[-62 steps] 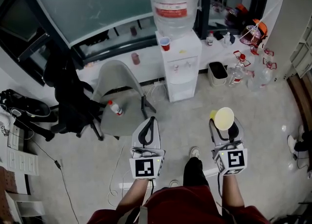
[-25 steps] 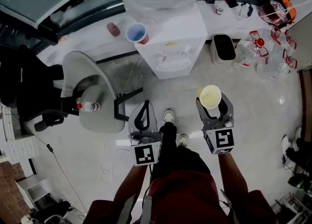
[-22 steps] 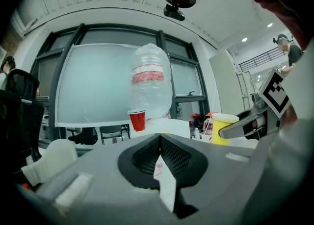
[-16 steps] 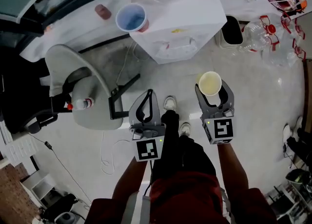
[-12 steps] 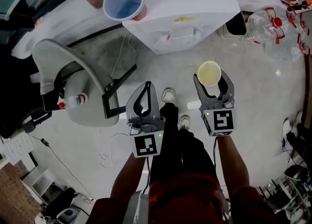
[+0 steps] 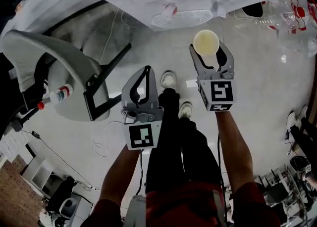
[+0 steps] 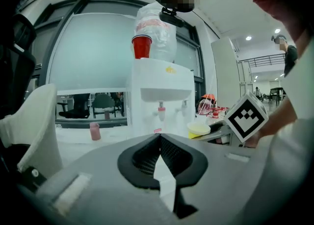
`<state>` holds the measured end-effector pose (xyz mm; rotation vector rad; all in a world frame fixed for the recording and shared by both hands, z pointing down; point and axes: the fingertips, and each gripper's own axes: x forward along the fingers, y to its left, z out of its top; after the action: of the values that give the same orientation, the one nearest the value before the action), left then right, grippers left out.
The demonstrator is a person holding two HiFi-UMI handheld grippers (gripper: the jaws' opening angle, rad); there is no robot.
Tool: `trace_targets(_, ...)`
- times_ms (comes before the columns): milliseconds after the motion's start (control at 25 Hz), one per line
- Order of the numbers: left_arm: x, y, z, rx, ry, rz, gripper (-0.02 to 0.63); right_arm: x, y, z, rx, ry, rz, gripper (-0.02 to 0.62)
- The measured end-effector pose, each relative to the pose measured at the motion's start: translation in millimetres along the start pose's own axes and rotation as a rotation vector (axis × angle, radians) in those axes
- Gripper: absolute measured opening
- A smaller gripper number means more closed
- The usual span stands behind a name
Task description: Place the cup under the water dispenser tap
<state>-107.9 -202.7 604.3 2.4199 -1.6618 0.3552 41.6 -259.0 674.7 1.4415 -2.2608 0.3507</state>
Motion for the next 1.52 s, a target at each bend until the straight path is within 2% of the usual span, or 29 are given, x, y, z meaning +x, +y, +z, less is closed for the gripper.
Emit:
trace_targets(280,9,-3,-36,-0.022,0.022,-0.005,0.006,40,-16,-33,0.024,0.039,-0.03,0.272)
trace_targets(640,15,-5,-64,-0.028,0.072,-0.012,0.006,79,-43,-41,0.019,0.042,-0.06,0.272)
trace_targets(760,18,-1,-68,-0.022,0.077,-0.004,0.006,89,-51,-48,0.046,0.06,-0.075,0.273)
trace_targets(1040,18,-1,-74,-0.035,0.09,-0.009,0.006,101,-58,-44,0.022,0.054,-0.121,0.281)
trace_targets(1160,16,-3,-77,-0.039,0.103,-0.015,0.006,103,-59,-43,0.027,0.045,-0.149,0.306)
trace_targets(1240,16,-4,-78,-0.038,0.109,-0.02,0.006,103,-61,-45,0.044,0.055,-0.158,0.383)
trace_targets(1280,15,-4,-78,-0.037,0.111,-0.019,0.006,103,-61,-47,0.056,0.063,-0.157,0.401)
trace_targets(1520,11,-7,-65,-0.018,0.093,-0.019,0.006,87,-55,-54,0.058,0.097,-0.145,0.416)
